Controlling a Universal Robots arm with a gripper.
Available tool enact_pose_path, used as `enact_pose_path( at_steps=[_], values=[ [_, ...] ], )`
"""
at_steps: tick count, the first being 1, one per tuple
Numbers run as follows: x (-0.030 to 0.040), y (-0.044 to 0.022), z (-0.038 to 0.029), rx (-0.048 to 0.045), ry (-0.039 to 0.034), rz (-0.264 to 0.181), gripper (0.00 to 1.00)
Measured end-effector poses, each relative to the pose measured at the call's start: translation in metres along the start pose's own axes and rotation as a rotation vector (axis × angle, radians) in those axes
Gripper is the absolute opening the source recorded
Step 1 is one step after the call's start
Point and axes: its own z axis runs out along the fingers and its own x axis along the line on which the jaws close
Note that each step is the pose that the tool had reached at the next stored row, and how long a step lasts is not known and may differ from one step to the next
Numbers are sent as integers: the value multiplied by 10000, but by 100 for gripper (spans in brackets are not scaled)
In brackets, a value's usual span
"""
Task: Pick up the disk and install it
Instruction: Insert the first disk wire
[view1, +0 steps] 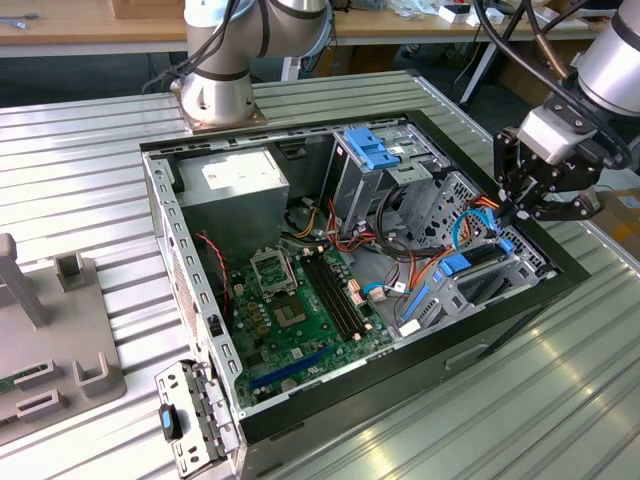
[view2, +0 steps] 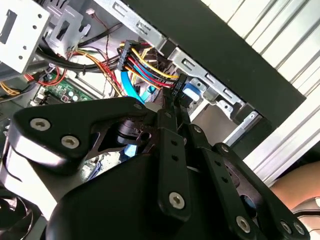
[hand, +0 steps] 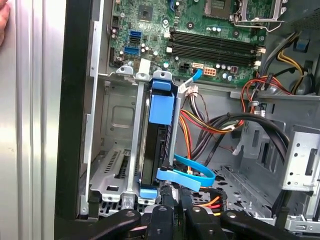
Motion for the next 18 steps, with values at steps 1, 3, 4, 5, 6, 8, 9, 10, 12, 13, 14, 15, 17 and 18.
enact_pose_path(
  at_steps=[1,3,4,5,6,8,9,10,12,13,14,15,17,18],
  values=[
    [0,30,-2,1,-1,1,17],
    [-2,110,-10,0,0,3,17],
    [0,143,-13,1,2,12,17],
    [1,156,-10,2,4,36,17],
    [3,158,-3,4,4,62,17],
    [11,165,7,8,19,146,17],
    [11,166,7,9,21,154,17],
    [11,166,8,9,21,155,17],
    [11,166,9,10,20,157,17],
    [11,169,9,11,16,166,17],
    [11,173,10,14,18,202,17],
    [11,174,11,17,23,257,17],
    [11,179,17,30,51,460,17],
    [13,185,19,32,59,503,17]
  ],
)
